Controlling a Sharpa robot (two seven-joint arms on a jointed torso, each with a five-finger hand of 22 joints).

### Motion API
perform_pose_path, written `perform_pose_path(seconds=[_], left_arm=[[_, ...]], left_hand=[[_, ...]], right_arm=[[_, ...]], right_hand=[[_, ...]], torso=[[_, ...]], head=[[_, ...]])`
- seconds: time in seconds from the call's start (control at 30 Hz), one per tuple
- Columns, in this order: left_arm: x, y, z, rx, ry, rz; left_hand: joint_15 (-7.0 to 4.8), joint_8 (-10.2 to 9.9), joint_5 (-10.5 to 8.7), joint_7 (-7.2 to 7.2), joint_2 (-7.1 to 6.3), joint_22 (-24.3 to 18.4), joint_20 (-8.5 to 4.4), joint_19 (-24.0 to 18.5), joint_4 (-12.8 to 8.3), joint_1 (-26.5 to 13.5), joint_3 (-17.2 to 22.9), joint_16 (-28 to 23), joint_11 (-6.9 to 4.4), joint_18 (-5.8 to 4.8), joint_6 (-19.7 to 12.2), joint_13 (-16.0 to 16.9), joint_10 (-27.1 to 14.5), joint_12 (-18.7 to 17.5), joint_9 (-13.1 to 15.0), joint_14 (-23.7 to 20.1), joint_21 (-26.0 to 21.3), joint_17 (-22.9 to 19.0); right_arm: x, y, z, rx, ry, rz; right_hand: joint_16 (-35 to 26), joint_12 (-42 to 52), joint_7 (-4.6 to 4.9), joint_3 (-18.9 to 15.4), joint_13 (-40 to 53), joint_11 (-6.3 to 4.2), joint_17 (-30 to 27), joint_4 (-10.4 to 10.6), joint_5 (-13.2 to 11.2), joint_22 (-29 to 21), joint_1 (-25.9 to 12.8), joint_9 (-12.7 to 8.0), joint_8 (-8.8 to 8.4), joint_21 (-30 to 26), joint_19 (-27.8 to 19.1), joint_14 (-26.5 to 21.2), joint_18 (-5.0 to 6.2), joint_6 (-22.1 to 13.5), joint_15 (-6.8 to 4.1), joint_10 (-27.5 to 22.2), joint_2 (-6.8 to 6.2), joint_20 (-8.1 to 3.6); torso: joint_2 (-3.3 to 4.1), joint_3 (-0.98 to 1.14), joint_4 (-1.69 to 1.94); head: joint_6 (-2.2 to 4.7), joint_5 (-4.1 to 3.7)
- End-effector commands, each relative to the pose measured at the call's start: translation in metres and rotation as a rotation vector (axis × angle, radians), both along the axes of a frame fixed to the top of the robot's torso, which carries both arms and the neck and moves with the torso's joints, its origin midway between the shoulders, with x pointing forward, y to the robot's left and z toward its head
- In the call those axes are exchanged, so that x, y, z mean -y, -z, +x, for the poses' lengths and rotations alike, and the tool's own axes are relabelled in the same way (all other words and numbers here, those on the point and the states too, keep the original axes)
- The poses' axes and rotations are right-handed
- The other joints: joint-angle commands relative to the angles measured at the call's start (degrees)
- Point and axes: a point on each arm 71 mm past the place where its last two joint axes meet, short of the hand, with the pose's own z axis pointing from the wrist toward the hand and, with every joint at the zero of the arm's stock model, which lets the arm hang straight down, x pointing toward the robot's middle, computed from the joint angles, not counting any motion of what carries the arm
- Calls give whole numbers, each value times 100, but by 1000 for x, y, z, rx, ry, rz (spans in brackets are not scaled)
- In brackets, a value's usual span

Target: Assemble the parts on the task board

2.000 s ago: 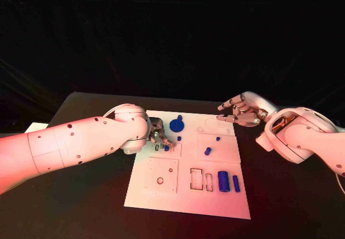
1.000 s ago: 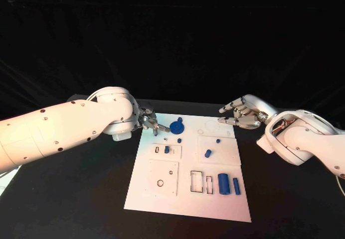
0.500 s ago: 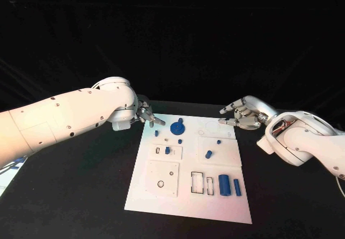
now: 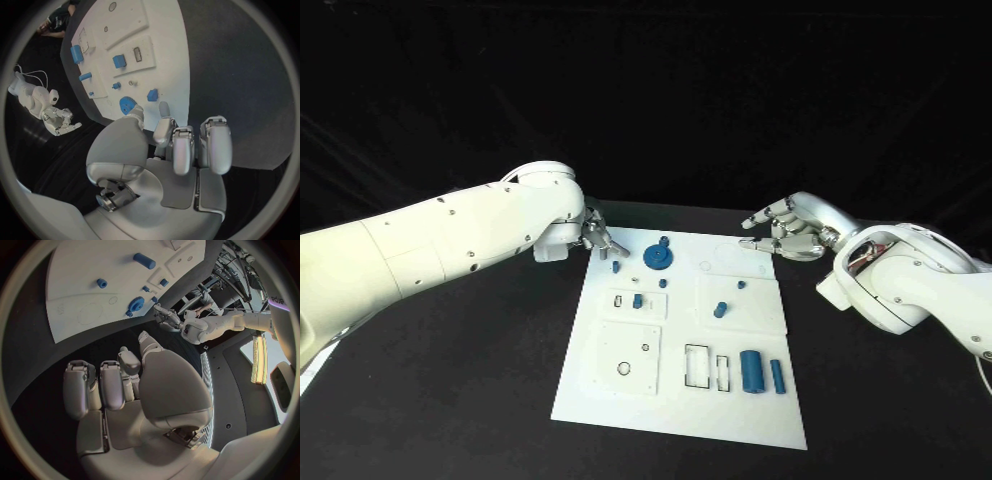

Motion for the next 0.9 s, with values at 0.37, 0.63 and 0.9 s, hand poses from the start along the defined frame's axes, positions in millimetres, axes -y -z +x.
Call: perform_pose_path(seconds=[0.37,0.63,0.9], left_arm=[[-1,10,3,-31,-28,76],[3,11,3,-44,-17,67],[5,13,1,-62,-10,58]], left_hand=[[28,-24,-12,7,45,646,27,285,-15,161,-72,17,7,-25,66,11,51,42,-24,612,33,1506],[26,-24,-10,4,73,654,26,289,-16,204,-80,17,5,-27,78,23,60,54,-32,612,39,1506],[25,-23,-10,2,82,661,25,291,-19,229,-86,17,4,-28,85,26,63,57,-35,612,43,1506]], right_arm=[[-2,1,-1,1,-12,-6],[-2,1,0,0,-12,-7],[-2,1,0,-2,-12,-7]], right_hand=[[-38,-27,-8,-48,-7,-23,-5,-2,32,-2,-29,9,17,-24,-26,261,44,27,-23,3,36,1],[-38,-27,-8,-48,-7,-23,-5,-2,32,-2,-29,9,17,-24,-26,261,44,27,-23,3,36,1],[-38,-27,-8,-48,-7,-23,-5,-2,32,-2,-29,9,17,-24,-26,261,44,27,-23,3,36,1]], torso=[[-8,7,-1],[-12,9,1],[-10,10,1]], head=[[-25,1],[-22,6],[-18,7]])
